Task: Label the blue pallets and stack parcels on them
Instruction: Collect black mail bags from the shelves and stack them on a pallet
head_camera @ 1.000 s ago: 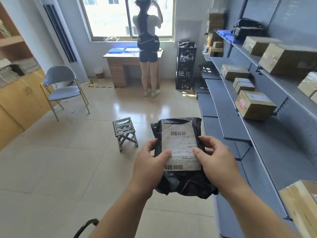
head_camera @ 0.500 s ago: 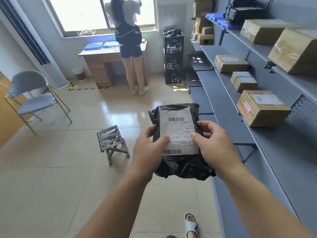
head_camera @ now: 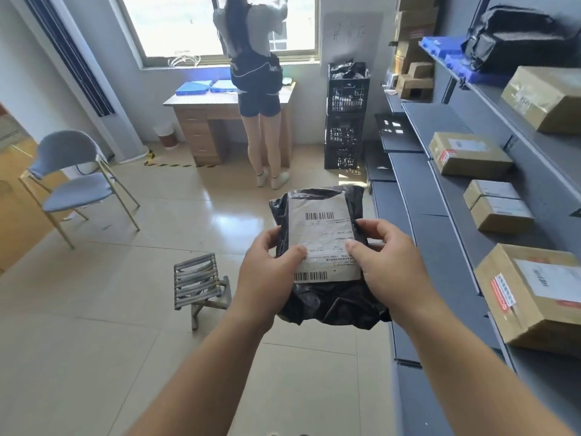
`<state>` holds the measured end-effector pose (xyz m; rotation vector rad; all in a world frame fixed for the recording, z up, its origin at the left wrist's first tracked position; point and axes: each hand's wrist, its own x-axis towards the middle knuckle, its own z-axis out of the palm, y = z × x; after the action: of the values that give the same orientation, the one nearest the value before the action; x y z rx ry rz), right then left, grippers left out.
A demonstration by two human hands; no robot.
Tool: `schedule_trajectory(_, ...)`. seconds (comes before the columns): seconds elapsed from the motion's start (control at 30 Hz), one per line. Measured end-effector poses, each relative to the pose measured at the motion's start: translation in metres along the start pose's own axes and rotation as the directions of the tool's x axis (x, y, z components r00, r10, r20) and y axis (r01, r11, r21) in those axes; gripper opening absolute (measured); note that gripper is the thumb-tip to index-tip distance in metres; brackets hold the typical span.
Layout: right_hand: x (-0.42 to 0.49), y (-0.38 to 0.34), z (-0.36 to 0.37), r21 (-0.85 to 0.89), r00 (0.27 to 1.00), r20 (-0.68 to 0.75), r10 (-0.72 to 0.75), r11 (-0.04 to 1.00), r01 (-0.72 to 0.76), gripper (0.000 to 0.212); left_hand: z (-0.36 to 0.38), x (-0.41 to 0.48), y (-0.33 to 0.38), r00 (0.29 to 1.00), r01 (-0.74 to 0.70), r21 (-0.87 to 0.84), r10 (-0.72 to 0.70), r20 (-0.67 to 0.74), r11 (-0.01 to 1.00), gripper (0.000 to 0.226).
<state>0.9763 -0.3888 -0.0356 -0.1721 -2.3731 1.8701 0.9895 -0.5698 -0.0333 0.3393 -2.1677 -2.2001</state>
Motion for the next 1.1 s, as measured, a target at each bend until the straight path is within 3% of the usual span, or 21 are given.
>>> schedule_trajectory(0.2, 0.108, 0.005, 0.033, -0.035, 1.0, 0.024, 0.004, 0.999, -0.003, 0.027, 0.007, 0.113, 0.0, 1.0, 0.003, -0.031, -0.003, -0.015, 1.0, 0.031)
schedule_trajectory(0.57, 0.307, -0.013, 0.096, -0.097, 0.996, -0.087, -0.009, 0.995, 0.001, 0.028, 0.01, 0.342, 0.038, 0.995, 0.006, -0.012, -0.004, 0.096, 1.0, 0.031)
schedule_trajectory(0.8, 0.41, -0.004, 0.092, -0.097, 0.987, -0.161, 0.016, 0.995, -0.032, 0.028, 0.054, 0.444, 0.044, 0.986, 0.035, -0.001, -0.035, 0.163, 0.999, 0.028)
schedule_trajectory(1.1, 0.564, 0.006, 0.05, -0.075, 0.983, -0.182, -0.008, 0.997, -0.005, 0.03, 0.148, 0.572, 0.071, 0.989, -0.012, 0.034, 0.007, 0.15, 0.999, 0.032)
